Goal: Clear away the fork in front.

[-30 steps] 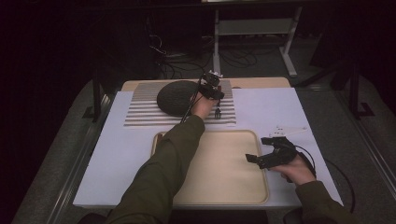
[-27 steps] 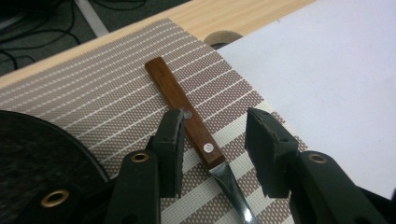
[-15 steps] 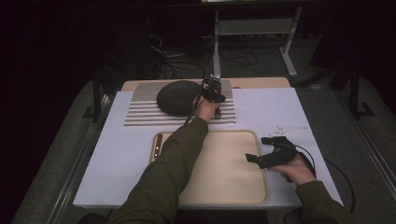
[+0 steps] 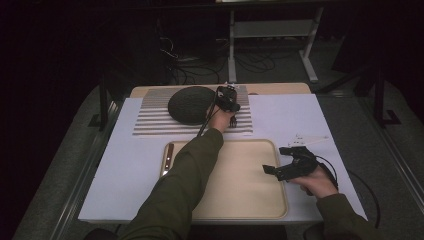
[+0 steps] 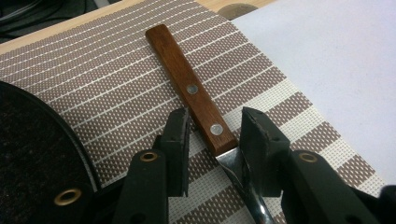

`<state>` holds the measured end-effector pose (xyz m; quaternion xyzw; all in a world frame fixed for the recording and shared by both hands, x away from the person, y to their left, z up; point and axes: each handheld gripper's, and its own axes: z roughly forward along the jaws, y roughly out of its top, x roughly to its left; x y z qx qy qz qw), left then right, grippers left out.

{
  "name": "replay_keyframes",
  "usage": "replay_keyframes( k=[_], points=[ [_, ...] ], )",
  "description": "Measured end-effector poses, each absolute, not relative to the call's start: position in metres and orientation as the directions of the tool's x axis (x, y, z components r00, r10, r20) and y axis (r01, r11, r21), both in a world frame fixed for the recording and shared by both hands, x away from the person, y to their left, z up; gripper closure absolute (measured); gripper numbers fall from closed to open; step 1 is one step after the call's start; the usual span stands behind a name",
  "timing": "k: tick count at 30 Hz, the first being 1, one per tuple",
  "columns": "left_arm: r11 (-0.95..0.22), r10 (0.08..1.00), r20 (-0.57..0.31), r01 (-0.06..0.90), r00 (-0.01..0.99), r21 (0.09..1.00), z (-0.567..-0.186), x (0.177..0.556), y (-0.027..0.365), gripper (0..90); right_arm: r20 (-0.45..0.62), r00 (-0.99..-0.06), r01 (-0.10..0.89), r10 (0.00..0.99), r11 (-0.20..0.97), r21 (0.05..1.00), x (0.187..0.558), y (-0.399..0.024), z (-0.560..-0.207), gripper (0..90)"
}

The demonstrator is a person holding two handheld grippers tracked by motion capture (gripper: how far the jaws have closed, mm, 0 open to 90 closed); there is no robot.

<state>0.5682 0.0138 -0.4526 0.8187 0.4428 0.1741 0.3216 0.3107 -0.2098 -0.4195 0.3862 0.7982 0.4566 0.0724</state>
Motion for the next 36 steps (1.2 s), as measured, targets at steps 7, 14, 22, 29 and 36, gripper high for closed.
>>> replay_keyframes(
  k=[7, 14, 22, 29, 36],
  points=[
    [-0.4, 0.836, -0.006, 0.617, 0.548, 0.678, -0.4518, 0.5691, 0.0162, 72.3, 0.236, -0.692, 0.55, 0.682, 0.286, 0.785, 0.3105, -0.2095, -0.4193, 0.1],
    [-0.422, 0.83, 0.017, 0.608, 0.557, 0.673, -0.4515, 0.5688, 0.016, 72.4, 0.237, -0.692, 0.55, 0.682, 0.286, 0.785, 0.3106, -0.2093, -0.4194, 0.1],
    [-0.425, 0.825, 0.006, 0.612, 0.566, 0.667, -0.4507, 0.5698, 0.0171, 72.3, 0.237, -0.692, 0.551, 0.682, 0.286, 0.784, 0.3108, -0.2096, -0.4195, 0.1],
    [-0.428, 0.826, 0.01, 0.615, 0.564, 0.662, -0.4503, 0.5697, 0.0161, 77.0, 0.237, -0.692, 0.551, 0.682, 0.287, 0.784, 0.3106, -0.2093, -0.4194, 0.1],
    [-0.454, 0.815, 0.031, 0.605, 0.578, 0.654, -0.4493, 0.5697, 0.0152, 77.9, 0.236, -0.693, 0.549, 0.681, 0.286, 0.785, 0.3104, -0.2097, -0.4193, 2.8]
  ],
)
